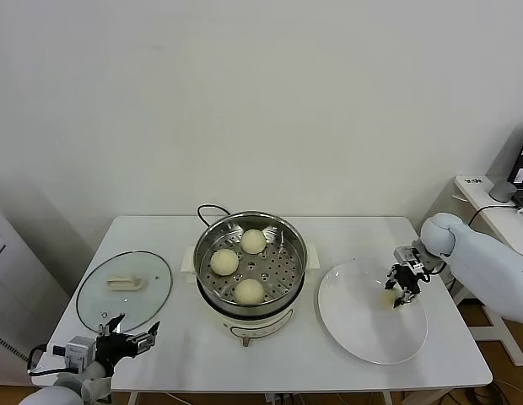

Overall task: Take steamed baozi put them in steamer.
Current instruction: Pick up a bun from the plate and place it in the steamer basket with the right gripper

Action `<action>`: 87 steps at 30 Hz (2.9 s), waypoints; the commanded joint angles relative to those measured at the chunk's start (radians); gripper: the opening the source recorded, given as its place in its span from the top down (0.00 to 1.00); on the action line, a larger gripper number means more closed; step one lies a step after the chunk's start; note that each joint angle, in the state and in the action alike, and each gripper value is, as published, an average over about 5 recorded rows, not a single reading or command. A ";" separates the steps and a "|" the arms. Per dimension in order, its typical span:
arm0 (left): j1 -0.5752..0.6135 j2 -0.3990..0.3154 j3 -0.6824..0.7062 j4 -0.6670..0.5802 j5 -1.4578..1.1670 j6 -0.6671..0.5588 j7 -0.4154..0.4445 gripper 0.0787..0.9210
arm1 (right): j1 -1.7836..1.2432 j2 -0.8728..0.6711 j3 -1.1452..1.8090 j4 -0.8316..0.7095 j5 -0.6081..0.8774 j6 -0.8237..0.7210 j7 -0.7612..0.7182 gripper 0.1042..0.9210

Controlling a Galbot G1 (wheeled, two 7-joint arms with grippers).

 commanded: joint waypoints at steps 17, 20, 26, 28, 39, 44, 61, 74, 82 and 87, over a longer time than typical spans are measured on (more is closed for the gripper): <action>0.006 -0.006 -0.005 -0.017 0.010 0.008 -0.006 0.12 | 0.887 -0.075 -0.810 0.417 0.709 -0.369 0.038 0.65; 0.003 -0.004 -0.001 -0.017 0.010 0.008 -0.005 0.12 | 0.950 -0.019 -0.834 0.440 0.770 -0.435 0.060 0.64; -0.001 -0.002 0.006 -0.017 0.010 0.008 -0.005 0.12 | 0.992 0.122 -0.841 0.436 0.913 -0.518 0.119 0.63; -0.003 -0.003 0.007 -0.017 0.010 0.008 -0.005 0.12 | 0.989 0.159 -0.839 0.432 0.953 -0.537 0.148 0.63; -0.003 -0.006 0.008 -0.012 0.010 0.005 -0.003 0.12 | 0.916 0.290 -0.811 0.449 1.073 -0.660 0.339 0.62; -0.005 -0.008 0.008 -0.011 0.010 0.004 -0.003 0.12 | 0.867 0.334 -0.806 0.447 1.068 -0.687 0.385 0.62; 0.001 -0.021 -0.001 -0.008 0.010 0.001 -0.002 0.12 | 0.697 0.366 -0.797 0.452 0.999 -0.726 0.482 0.62; -0.005 -0.021 -0.001 0.003 0.007 0.000 -0.001 0.12 | 0.643 0.375 -0.765 0.429 0.973 -0.729 0.504 0.56; -0.012 -0.023 -0.001 0.004 0.006 0.001 -0.002 0.12 | 0.665 0.342 -0.691 0.416 1.008 -0.723 0.470 0.28; -0.019 -0.026 -0.004 0.003 0.003 0.004 -0.003 0.12 | 0.669 0.263 -0.570 0.392 1.051 -0.715 0.456 0.15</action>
